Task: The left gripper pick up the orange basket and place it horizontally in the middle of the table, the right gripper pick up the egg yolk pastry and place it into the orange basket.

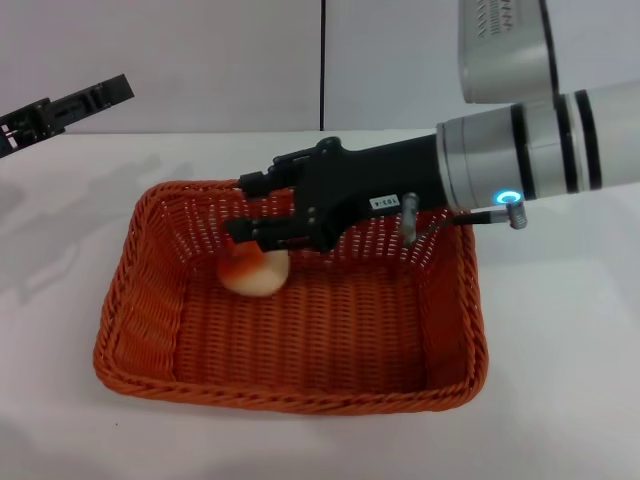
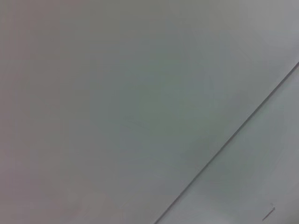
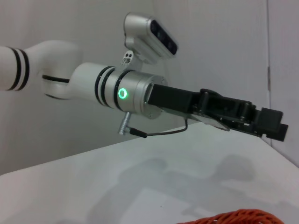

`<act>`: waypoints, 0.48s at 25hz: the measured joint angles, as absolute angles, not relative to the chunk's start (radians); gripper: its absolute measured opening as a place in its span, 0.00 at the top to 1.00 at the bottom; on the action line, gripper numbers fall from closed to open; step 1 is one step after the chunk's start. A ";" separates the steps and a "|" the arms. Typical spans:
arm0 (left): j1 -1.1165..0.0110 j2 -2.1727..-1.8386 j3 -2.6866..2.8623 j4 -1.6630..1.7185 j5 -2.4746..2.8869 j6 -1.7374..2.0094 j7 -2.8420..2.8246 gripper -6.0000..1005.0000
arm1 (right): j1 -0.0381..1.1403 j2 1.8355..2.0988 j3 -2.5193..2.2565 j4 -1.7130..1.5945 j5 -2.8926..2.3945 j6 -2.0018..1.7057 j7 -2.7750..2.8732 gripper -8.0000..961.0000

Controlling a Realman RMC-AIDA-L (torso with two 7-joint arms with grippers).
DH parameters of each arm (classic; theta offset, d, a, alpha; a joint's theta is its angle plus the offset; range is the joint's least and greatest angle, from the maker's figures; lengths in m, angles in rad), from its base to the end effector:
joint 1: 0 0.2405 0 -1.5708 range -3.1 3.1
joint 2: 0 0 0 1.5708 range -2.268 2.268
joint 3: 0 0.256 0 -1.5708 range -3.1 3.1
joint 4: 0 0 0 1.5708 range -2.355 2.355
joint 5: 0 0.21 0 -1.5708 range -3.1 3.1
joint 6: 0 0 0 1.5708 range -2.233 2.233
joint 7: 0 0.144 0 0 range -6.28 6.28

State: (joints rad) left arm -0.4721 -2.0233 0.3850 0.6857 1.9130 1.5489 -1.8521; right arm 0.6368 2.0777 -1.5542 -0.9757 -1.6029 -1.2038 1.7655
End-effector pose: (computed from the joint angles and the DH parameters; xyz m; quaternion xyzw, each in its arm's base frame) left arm -0.3033 0.3371 0.0786 -0.7782 -0.4539 -0.3789 0.2116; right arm 0.1058 0.3475 -0.0711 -0.9738 0.1106 0.1973 0.0224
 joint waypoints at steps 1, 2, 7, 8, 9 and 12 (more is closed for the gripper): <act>-0.472 -2.023 0.385 0.686 1.913 1.549 -1.852 0.30 | 0.628 2.077 -1.549 -0.987 -1.603 -1.204 1.766 0.54; -0.472 -2.023 0.385 0.686 1.913 1.549 -1.852 0.30 | 0.613 2.076 -1.538 -1.006 -1.604 -1.205 1.767 0.52; -0.463 -2.026 0.385 0.686 1.896 1.549 -1.829 0.30 | 0.521 2.072 -1.436 -1.118 -1.616 -1.216 1.767 0.45; -0.463 -2.026 0.385 0.686 1.896 1.549 -1.829 0.30 | 0.494 2.072 -1.400 -1.149 -1.617 -1.230 1.766 0.45; -0.422 -2.030 0.383 0.681 1.804 1.561 -1.727 0.30 | 0.472 2.072 -1.367 -1.173 -1.621 -1.240 1.764 0.44; -0.370 -2.032 0.382 0.677 1.681 1.568 -1.593 0.30 | 0.397 2.075 -1.262 -1.256 -1.654 -1.272 1.762 0.44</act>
State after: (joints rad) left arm -0.3699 -2.0320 0.3824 0.6767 1.6813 1.5684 -1.5931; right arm 0.3967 2.0752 -1.2616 -1.2556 -1.6536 -1.2723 1.7617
